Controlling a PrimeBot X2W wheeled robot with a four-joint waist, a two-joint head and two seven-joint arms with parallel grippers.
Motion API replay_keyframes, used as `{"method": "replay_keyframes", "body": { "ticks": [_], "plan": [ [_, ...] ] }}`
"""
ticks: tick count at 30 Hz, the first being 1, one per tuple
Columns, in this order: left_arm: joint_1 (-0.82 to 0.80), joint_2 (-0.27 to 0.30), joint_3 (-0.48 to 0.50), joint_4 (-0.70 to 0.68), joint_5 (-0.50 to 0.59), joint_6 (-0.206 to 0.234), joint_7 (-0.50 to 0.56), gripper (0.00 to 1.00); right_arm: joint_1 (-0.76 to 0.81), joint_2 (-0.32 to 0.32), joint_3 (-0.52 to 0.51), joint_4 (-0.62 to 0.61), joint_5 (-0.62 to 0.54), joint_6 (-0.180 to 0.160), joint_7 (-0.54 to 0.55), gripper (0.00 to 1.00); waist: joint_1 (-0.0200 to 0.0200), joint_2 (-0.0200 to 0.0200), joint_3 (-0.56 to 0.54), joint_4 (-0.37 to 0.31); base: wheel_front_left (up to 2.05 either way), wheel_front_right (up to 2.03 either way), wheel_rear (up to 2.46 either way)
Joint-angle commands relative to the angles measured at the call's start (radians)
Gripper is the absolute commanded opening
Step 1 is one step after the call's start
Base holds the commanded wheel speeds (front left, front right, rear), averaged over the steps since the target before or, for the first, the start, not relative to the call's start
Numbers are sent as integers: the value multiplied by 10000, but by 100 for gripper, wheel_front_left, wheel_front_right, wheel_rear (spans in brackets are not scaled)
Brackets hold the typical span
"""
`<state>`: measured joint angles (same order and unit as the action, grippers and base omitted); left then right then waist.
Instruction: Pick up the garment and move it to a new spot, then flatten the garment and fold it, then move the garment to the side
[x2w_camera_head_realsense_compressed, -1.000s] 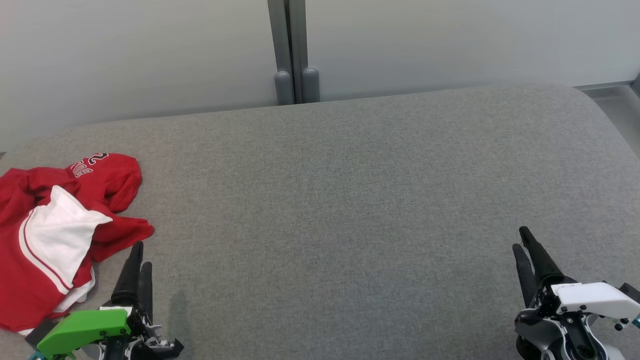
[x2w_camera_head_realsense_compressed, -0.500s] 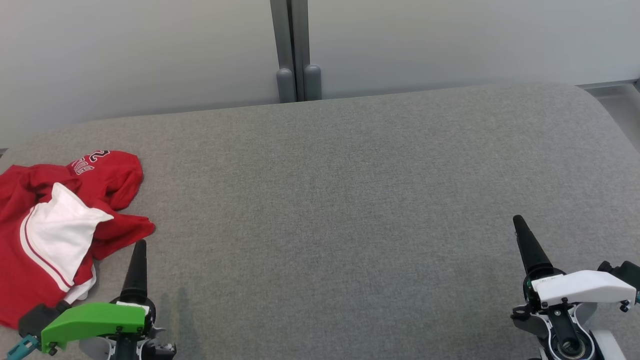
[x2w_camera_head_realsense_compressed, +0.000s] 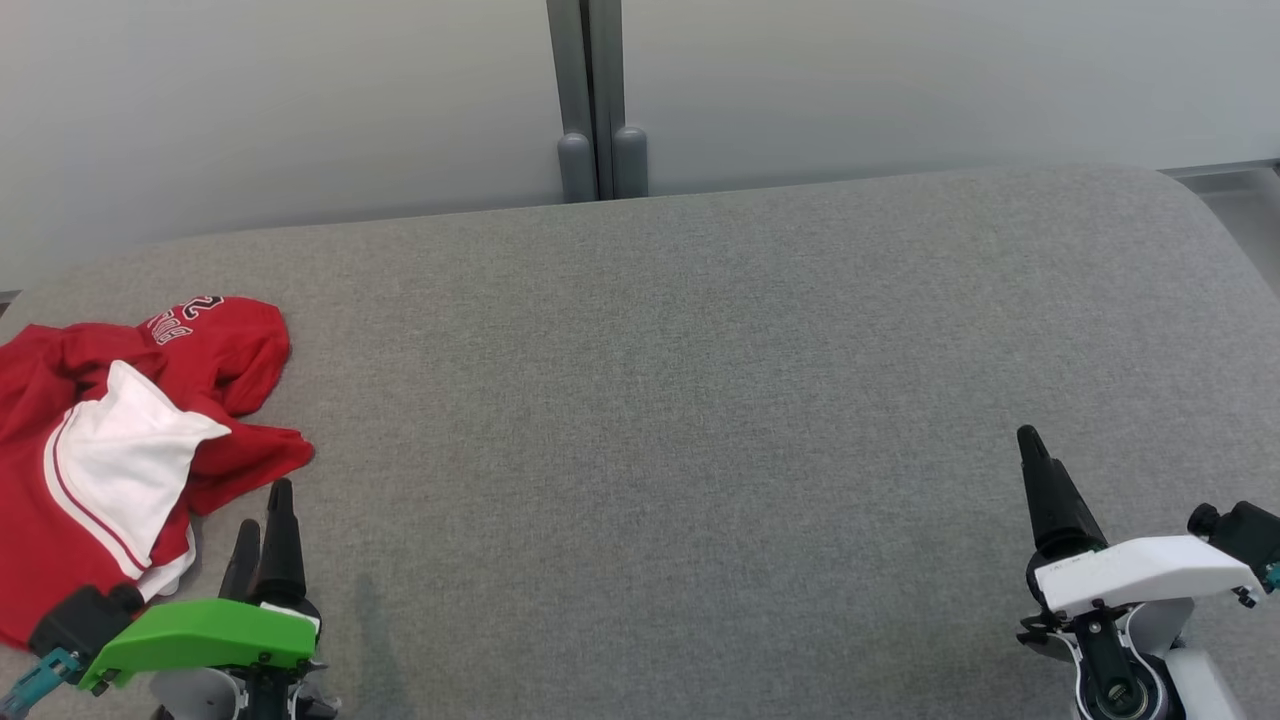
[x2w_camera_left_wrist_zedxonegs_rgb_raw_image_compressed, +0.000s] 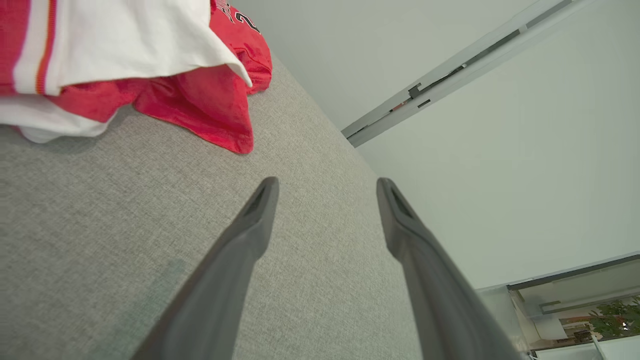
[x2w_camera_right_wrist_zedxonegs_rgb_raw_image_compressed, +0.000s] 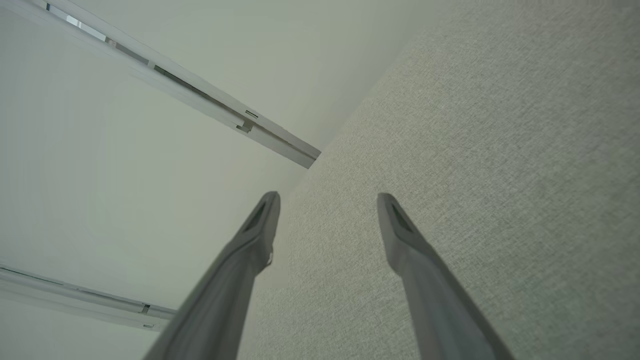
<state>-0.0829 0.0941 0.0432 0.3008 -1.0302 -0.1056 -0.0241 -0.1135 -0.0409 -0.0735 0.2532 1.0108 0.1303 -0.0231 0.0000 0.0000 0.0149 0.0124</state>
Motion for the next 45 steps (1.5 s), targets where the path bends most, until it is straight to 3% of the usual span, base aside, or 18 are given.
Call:
{"method": "replay_keyframes", "body": {
  "ticks": [1, 13, 25, 45],
  "plan": [
    [-154, 162, -14, -149, 449, 8, -111, 100, -175, -46, 43, -176, -409, 3, -117, 100, 0, 0, 10, -2, 0, 0, 0],
    [-88, 268, -99, 37, 2285, 153, -535, 100, -308, -61, 163, -168, -2467, 3, -543, 100, 0, 0, 23, 31, 0, 0, 0],
    [-4, 659, -974, 106, 4180, 212, -911, 100, -391, -74, 354, 97, -4284, 4, -917, 100, 0, 0, 14, 46, 0, 0, 0],
    [-43, 889, -1786, 118, 6160, 709, -1443, 100, -406, -88, 291, 450, -6830, 4, -1457, 100, 0, 0, 84, 135, 0, 0, 0]
  ]
}}
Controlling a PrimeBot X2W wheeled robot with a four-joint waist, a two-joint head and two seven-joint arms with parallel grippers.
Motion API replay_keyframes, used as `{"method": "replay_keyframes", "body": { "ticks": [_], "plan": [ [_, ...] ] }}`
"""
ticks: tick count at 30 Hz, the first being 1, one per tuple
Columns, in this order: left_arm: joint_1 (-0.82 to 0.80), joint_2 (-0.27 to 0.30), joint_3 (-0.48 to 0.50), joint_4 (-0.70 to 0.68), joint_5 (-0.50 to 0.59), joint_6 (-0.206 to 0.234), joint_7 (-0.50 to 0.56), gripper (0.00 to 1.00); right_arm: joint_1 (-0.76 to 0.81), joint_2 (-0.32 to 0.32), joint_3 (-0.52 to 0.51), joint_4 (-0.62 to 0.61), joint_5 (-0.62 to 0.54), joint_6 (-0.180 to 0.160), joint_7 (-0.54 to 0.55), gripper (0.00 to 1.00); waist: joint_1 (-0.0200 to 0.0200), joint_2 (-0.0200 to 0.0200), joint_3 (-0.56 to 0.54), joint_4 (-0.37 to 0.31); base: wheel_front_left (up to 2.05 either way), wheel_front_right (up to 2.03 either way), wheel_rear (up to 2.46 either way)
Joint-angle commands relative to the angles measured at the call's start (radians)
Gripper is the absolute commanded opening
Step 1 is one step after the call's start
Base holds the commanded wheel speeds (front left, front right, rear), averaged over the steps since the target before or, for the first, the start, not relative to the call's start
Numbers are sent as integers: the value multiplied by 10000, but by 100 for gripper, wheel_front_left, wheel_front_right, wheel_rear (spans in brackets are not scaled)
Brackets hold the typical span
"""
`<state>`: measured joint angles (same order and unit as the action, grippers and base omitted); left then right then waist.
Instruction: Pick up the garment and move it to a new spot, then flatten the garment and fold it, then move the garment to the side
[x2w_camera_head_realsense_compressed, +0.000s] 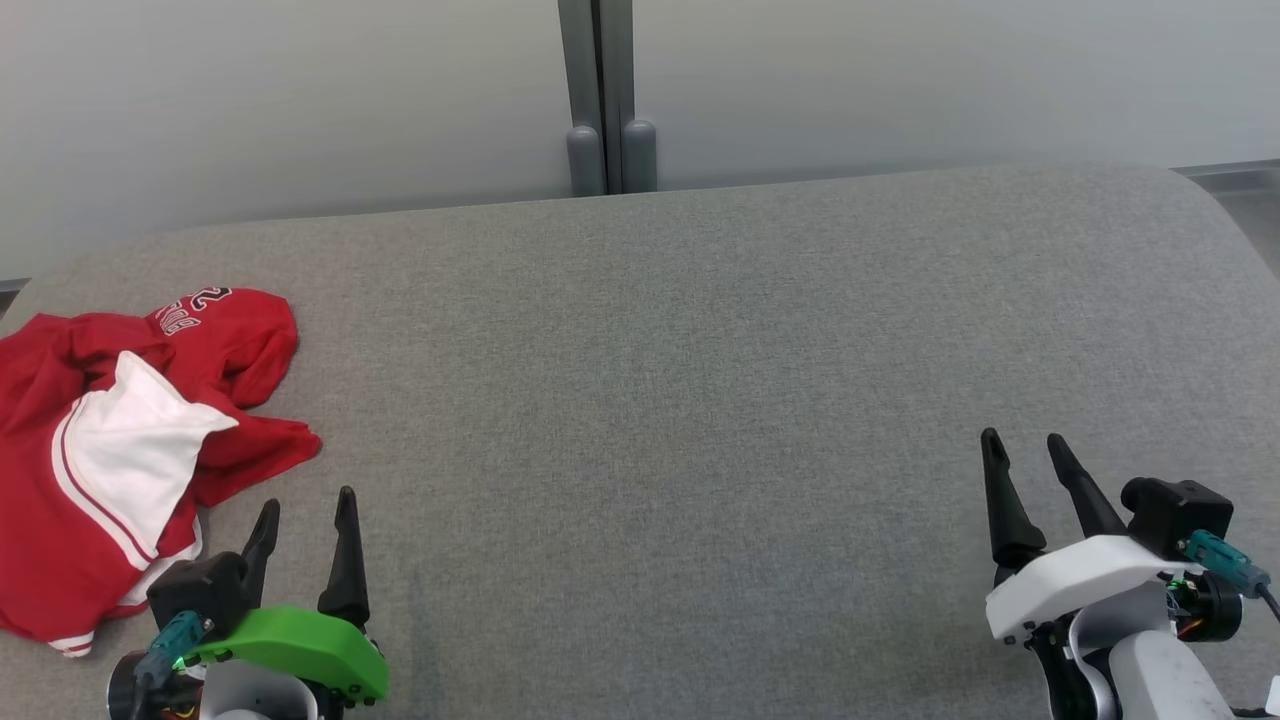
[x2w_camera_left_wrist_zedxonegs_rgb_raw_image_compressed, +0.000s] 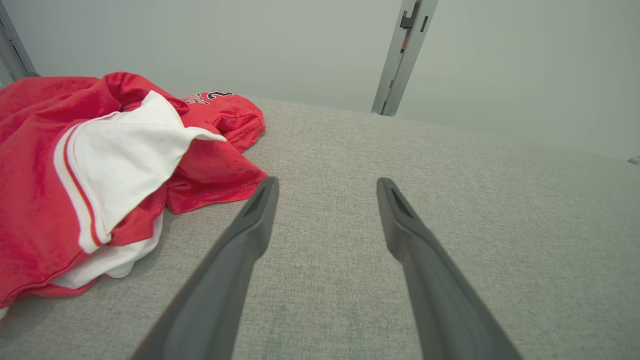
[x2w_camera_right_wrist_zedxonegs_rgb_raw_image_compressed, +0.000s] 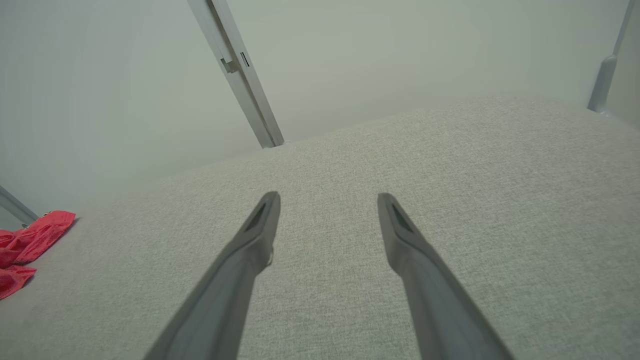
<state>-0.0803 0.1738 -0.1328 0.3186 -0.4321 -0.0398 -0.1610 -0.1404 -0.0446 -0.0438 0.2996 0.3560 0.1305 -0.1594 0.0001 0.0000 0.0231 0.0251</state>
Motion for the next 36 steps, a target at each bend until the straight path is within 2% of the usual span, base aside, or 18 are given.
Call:
{"method": "replay_keyframes", "body": {
  "ticks": [1, 10, 17, 36],
  "plan": [
    [-55, 84, -45, -72, 264, 63, -102, 100, -124, -47, 1, 27, -402, 2, -118, 100, 0, 0, 5, 17, 0, 0, 0],
    [154, -69, 47, -62, 898, 98, -305, 100, -66, -59, 27, 358, -1376, 3, -324, 100, 0, 0, 23, 89, 0, 0, 0],
    [197, -321, 456, 221, 1276, -38, -463, 100, 3, -64, 99, 513, -2006, 3, -471, 100, 0, 0, 155, 549, 0, 0, 0],
    [27, -595, 1997, 1252, 2645, -587, -826, 100, -558, -81, 872, 1327, -3360, -1, -850, 100, -1, 0, 792, 3828, 0, 0, 0]
  ]
}}
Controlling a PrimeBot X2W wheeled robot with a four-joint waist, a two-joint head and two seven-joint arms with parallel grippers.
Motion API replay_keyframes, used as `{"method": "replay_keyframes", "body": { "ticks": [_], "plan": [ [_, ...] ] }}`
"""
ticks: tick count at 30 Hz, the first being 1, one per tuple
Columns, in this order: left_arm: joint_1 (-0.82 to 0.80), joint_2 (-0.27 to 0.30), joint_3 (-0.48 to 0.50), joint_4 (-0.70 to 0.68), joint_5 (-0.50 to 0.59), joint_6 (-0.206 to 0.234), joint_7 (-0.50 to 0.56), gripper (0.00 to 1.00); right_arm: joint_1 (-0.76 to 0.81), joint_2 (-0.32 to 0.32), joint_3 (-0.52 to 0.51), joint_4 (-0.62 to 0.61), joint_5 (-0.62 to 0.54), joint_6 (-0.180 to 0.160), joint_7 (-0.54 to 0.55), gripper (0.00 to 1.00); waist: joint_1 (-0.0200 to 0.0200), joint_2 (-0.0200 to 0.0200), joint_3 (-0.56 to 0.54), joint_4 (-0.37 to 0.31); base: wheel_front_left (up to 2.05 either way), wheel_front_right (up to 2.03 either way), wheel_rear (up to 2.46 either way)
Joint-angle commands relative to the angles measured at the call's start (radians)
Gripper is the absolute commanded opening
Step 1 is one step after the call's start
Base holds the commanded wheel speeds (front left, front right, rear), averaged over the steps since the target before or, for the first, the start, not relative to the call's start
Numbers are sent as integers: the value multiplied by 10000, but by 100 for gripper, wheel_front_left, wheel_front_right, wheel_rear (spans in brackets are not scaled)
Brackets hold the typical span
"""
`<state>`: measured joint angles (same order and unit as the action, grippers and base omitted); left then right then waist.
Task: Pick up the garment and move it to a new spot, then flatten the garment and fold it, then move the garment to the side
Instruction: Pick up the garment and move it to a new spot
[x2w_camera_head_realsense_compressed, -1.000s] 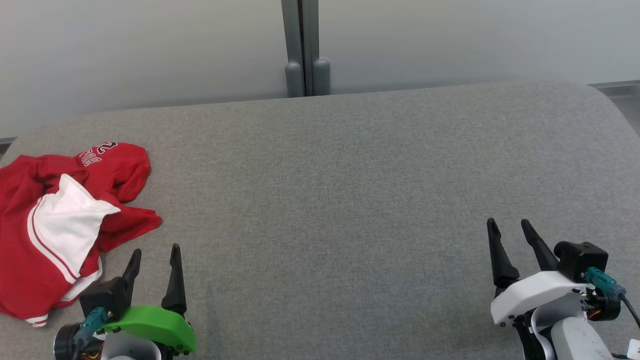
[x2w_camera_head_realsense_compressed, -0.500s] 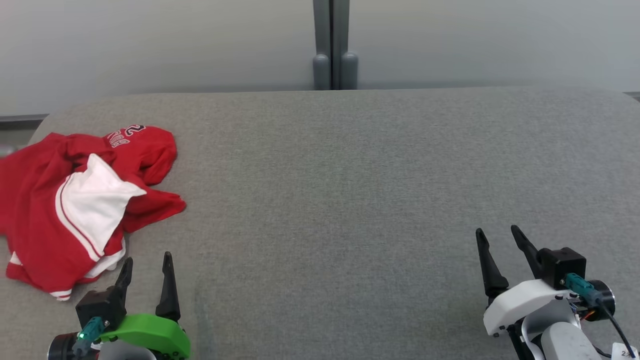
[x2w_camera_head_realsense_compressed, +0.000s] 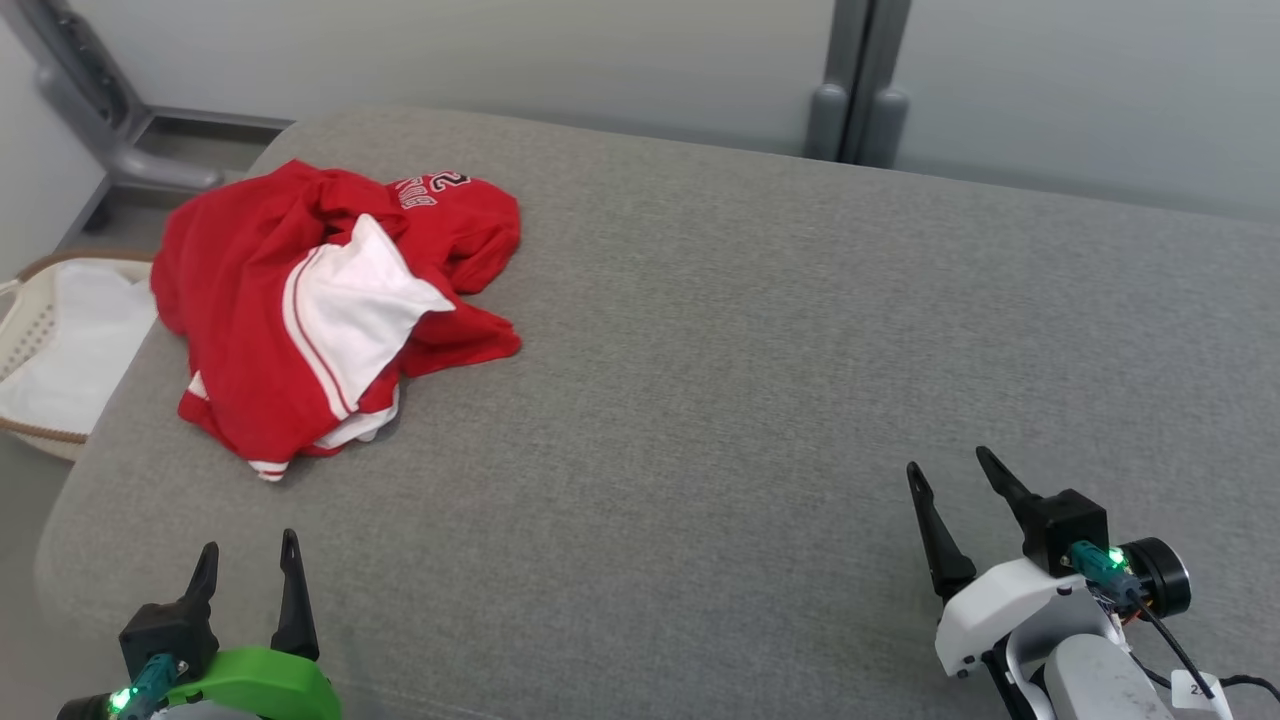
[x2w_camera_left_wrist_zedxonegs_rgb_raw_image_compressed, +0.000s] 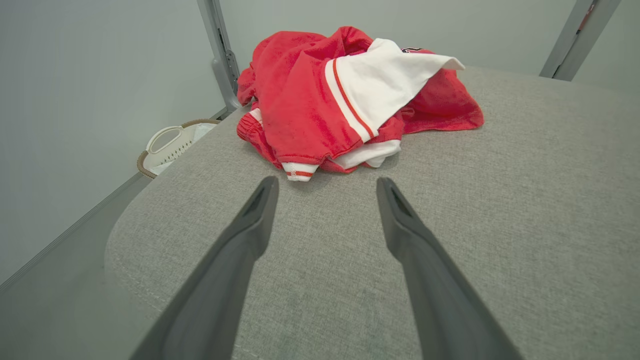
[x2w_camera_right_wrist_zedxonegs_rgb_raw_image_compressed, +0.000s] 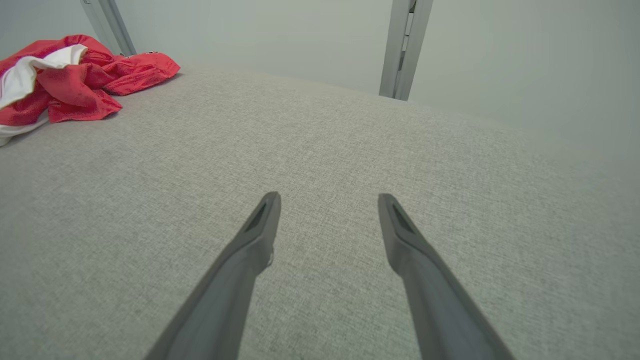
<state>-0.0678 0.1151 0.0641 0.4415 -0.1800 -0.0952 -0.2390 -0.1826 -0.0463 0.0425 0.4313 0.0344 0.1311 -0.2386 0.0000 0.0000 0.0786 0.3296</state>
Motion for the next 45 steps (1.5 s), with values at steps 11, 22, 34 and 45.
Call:
{"method": "replay_keyframes", "body": {
  "ticks": [11, 22, 34, 45],
  "plan": [
    [-454, -191, 714, 335, 706, -282, -251, 100, -366, -75, 215, 318, -990, -6, -260, 100, 0, 0, 513, 1466, 0, 0, 0],
    [-2636, 1392, -628, 30, -1260, -365, -256, 100, -692, -71, -94, 151, -1572, -6, -281, 100, 0, 0, 1528, 1307, 0, 0, 0],
    [-5361, 3616, -2306, 1456, -3892, -369, -253, 100, -1740, -74, 562, -601, -1845, -8, -278, 100, 0, 0, 2979, 158, 0, 0, 0],
    [-7249, 5503, -5267, 2520, -8081, -367, -210, 100, -2616, -67, 1069, -1479, -2107, -8, -268, 100, 0, 0, 4704, -1056, 0, 0, 0]
  ]
}}
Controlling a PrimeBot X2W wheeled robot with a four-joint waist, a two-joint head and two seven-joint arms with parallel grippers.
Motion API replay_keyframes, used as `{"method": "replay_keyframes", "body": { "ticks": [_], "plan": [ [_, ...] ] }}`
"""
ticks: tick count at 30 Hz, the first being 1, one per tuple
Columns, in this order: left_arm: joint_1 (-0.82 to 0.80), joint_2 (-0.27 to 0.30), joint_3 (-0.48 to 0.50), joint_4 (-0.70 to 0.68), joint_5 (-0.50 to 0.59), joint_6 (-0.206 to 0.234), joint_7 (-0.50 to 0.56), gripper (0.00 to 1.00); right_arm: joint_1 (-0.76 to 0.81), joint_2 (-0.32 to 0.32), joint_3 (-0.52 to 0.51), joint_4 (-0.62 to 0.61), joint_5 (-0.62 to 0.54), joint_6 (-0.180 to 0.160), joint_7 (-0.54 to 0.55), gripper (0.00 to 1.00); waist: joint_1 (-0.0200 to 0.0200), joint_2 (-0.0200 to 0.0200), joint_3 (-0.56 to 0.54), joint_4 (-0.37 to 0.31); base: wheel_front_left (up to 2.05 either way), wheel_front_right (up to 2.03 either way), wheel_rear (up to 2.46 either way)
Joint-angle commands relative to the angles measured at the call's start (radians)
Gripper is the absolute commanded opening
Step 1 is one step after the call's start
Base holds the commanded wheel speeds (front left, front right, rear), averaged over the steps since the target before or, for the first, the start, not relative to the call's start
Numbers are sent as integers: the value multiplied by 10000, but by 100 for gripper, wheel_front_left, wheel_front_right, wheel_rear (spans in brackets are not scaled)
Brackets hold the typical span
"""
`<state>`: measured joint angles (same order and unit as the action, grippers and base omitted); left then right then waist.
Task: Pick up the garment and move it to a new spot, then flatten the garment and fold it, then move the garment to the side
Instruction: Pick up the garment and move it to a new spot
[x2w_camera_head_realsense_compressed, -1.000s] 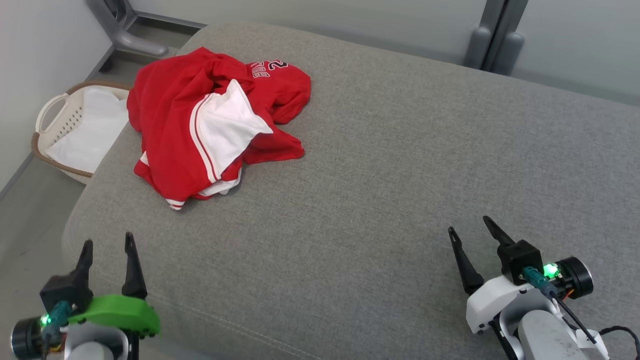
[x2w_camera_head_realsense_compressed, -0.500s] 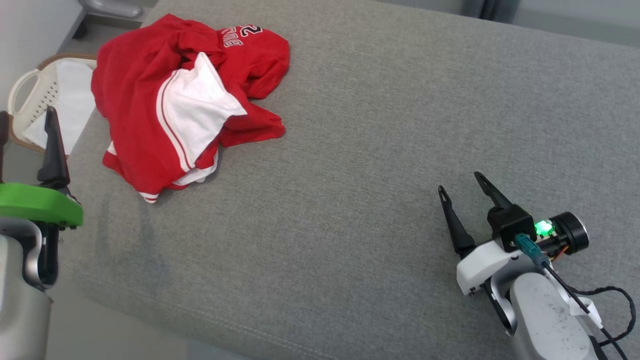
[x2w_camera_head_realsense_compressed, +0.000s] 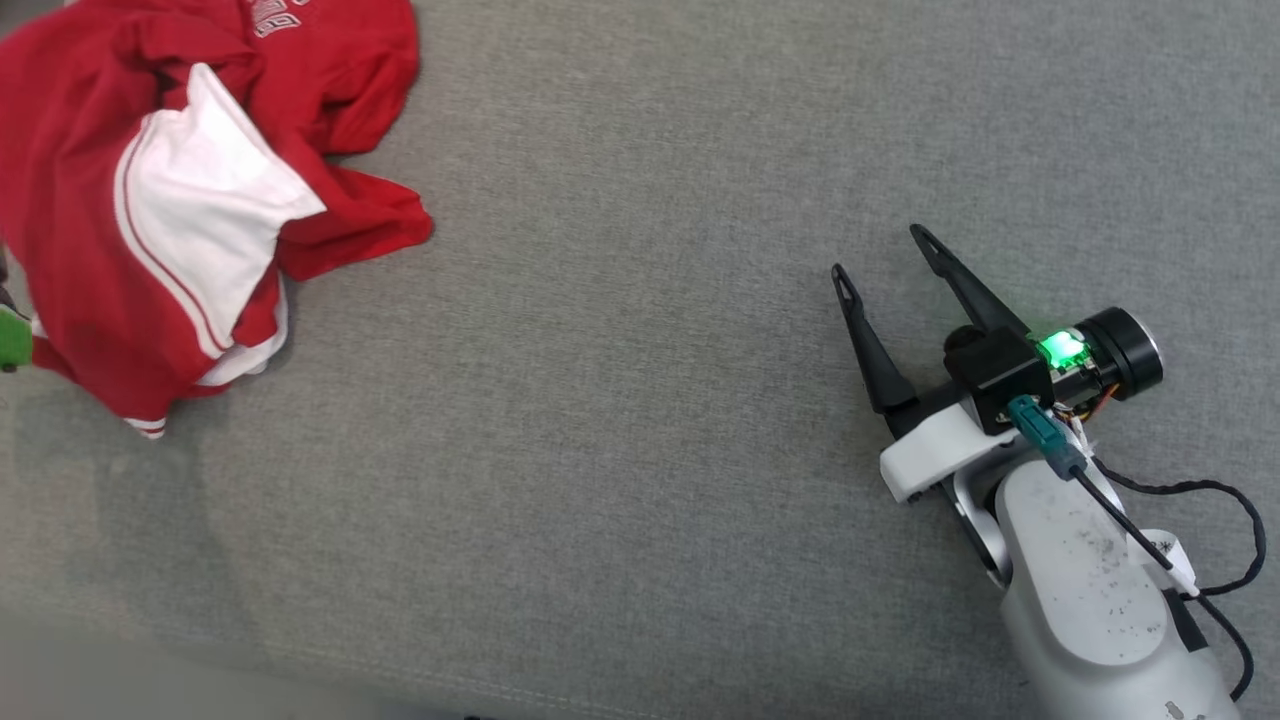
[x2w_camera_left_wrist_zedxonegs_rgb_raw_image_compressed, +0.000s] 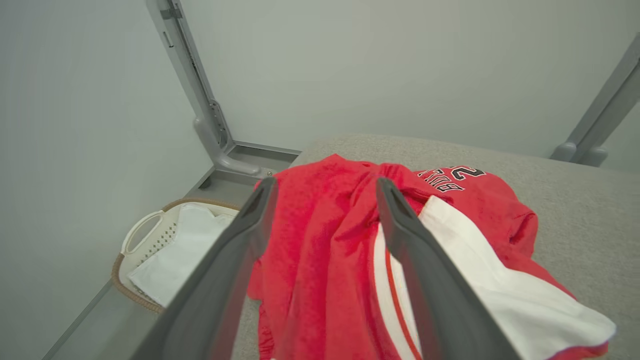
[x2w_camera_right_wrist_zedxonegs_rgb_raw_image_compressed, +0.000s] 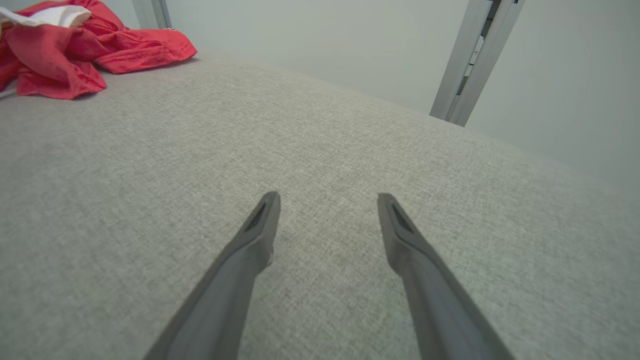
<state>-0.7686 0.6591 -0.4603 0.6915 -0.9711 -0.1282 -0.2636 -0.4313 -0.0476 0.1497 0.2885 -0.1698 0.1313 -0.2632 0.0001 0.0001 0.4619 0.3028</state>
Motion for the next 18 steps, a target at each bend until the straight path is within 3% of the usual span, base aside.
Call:
{"method": "replay_keyframes", "body": {
  "ticks": [1, 4, 9, 18],
  "plan": [
    [-358, 257, -249, -4, -429, -37, 42, 100, -183, -56, 38, -107, -67, -10, -23, 100, -1, -1, 994, -870, 0, 0, 0],
    [-680, 730, -1112, -229, -1416, -34, 119, 100, -322, -76, 58, -293, -105, -13, -18, 100, -1, -1, 1345, -1088, 0, 0, 0],
    [-1080, 1348, -1740, -249, -2919, -33, 219, 100, -379, -125, -2, -500, -149, -16, -4, 100, -1, -1, 1774, -1328, 0, 0, 0],
    [-1220, 1882, -2748, 377, -4125, -33, 515, 100, -306, -252, -116, -559, -80, -25, 60, 100, -1, -1, 2050, -1543, 0, 0, 0]
  ]
}}
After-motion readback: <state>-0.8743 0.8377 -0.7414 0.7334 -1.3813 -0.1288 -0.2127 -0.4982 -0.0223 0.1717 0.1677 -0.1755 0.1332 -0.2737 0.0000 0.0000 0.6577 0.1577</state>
